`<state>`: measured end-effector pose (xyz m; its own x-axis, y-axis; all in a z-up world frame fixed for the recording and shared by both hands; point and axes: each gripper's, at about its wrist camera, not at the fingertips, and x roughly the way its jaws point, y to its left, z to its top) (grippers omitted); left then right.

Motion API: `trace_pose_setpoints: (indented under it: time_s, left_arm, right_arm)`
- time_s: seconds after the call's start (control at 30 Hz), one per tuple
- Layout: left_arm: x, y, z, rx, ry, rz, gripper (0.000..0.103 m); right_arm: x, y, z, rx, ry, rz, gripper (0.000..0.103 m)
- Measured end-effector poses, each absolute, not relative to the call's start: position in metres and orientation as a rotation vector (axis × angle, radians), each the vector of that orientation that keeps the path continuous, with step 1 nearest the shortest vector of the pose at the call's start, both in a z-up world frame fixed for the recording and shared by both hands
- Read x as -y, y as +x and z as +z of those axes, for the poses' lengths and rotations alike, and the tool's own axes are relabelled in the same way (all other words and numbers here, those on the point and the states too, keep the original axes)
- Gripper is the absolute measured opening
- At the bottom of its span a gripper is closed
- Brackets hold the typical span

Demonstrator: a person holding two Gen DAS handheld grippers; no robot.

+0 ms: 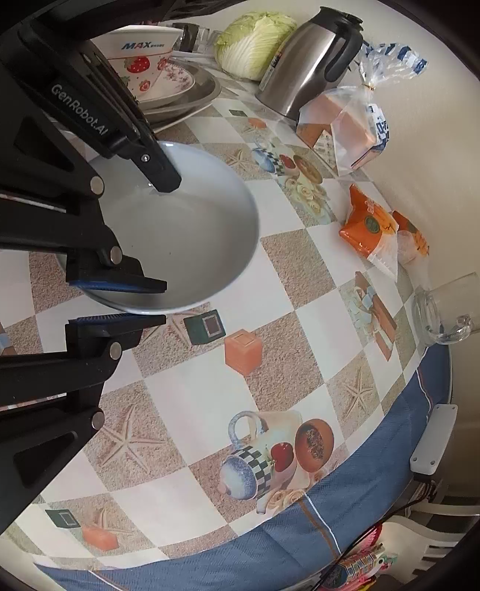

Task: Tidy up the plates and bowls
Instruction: 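Lift and carry the round bowl with both grippers over the basin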

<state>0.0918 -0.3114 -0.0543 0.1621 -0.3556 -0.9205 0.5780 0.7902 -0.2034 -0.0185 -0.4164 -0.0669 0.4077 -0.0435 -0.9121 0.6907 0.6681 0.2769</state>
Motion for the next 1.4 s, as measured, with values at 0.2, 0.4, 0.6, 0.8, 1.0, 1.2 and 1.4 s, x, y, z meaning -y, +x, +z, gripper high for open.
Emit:
trace_pose_setpoints:
  time_s: [0.2,0.4,0.6,0.8,1.0,1.2,1.4]
  left_arm:
    - [0.308,0.087,-0.026,-1.175,0.209,-0.702,0.009]
    - [0.293,0.085,0.006,-1.118,0.182,-0.703,0.009]
    - [0.272,0.085,0.032,-1.062,0.150,-0.691,0.009]
    - [0.249,0.085,0.051,-1.024,0.124,-0.673,0.009]
    - [0.227,0.086,0.065,-0.998,0.096,-0.656,0.009]
    - [0.205,0.086,0.074,-0.981,0.068,-0.636,0.009]
    - [0.175,0.088,0.077,-0.975,0.012,-0.614,0.009]
  right_arm:
    - [0.414,-0.020,-0.054,-1.037,0.699,-0.523,0.011]
    - [0.406,-0.025,-0.019,-0.966,0.673,-0.517,0.012]
    - [0.391,-0.024,0.013,-0.913,0.649,-0.486,0.012]
    - [0.369,-0.017,0.034,-0.887,0.607,-0.455,0.012]
    - [0.351,-0.012,0.048,-0.868,0.574,-0.420,0.012]
    - [0.332,-0.006,0.059,-0.854,0.540,-0.391,0.012]
    - [0.313,0.001,0.070,-0.840,0.510,-0.361,0.012]
